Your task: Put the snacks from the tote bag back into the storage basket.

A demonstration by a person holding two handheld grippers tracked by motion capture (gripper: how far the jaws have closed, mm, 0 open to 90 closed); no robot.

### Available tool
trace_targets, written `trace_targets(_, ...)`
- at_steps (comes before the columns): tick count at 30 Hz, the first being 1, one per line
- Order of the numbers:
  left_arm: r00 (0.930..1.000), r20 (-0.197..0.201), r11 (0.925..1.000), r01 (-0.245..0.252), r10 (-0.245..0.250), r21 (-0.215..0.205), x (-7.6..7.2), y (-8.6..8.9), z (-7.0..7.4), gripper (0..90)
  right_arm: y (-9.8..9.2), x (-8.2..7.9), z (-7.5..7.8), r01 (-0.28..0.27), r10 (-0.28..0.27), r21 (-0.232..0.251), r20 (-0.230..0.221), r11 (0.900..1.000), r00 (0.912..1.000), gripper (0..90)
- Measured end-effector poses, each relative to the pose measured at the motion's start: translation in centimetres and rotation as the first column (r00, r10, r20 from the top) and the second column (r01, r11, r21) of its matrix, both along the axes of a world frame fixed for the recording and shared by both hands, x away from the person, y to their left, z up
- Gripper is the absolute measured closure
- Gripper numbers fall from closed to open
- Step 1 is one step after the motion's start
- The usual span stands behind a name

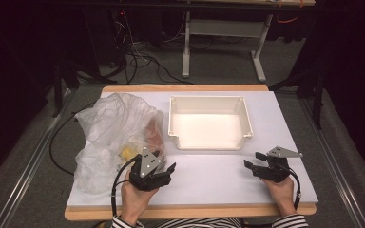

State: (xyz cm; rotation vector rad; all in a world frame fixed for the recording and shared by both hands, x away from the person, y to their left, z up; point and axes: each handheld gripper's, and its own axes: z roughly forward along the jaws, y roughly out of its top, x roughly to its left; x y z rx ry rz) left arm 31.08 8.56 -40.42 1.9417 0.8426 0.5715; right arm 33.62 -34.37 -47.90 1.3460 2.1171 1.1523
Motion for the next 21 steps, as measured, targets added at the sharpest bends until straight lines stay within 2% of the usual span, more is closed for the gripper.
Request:
trace_targets(2, 1.0000, -0.002, 1.0000, -0.006, 0.006, -0.007, 0.2, 0.3, 0.1, 30.5, 0.0, 0.0, 0.0, 0.001, -0.001, 0.002, 0.001, 1.000, 1.0000, 35.2)
trace_targets(6, 0.9991, -0.034, 0.9996, -0.025, 0.025, -0.015, 1.1, 1.6, 0.4, 25.6, -0.1, 0.0, 0.0, 0.004, -0.004, 0.002, 0.000, 1.000, 1.0000, 35.2)
trace_targets(7, 0.9981, -0.052, 0.9993, -0.033, 0.032, -0.019, 1.6, 2.3, 0.4, 24.6, -0.1, -0.1, 0.0, 0.004, -0.004, 0.002, 0.006, 1.000, 1.0000, 35.5)
trace_targets(8, 0.9981, -0.052, 0.9993, -0.033, 0.032, -0.019, 1.6, 2.3, 0.4, 23.2, -0.1, -0.1, 0.0, 0.004, -0.004, 0.002, 0.006, 1.000, 1.0000, 35.5)
trace_targets(9, 0.9964, -0.077, 0.9989, -0.038, 0.036, -0.026, 2.2, 3.2, 0.2, 22.0, -0.1, 0.0, 0.0, 0.002, -0.002, 0.001, 0.005, 1.000, 1.0000, 35.4)
trace_targets(13, 0.9953, -0.081, 0.9984, -0.055, 0.054, -0.012, 2.6, 4.1, 0.0, 19.3, -0.1, 0.0, 0.0, 0.002, -0.002, 0.007, 0.003, 1.000, 1.0000, 35.4)
trace_targets(17, 0.9900, -0.129, 0.9984, -0.056, 0.056, 0.005, 3.8, 5.8, -0.8, 14.8, -0.1, 0.0, 0.0, 0.006, -0.006, 0.011, -0.001, 1.000, 1.0000, 35.2)
trace_targets(20, 0.9884, -0.138, 0.9979, -0.061, 0.063, 0.020, 4.1, 6.4, -1.4, 14.6, -0.1, 0.1, 0.0, 0.001, -0.001, 0.011, -0.002, 1.000, 1.0000, 35.1)
trace_targets(21, 0.9850, -0.159, 0.9977, -0.068, 0.068, 0.007, 4.3, 7.1, -2.0, 14.5, -0.1, 0.1, 0.0, 0.003, -0.002, 0.012, -0.006, 1.000, 1.0000, 35.1)
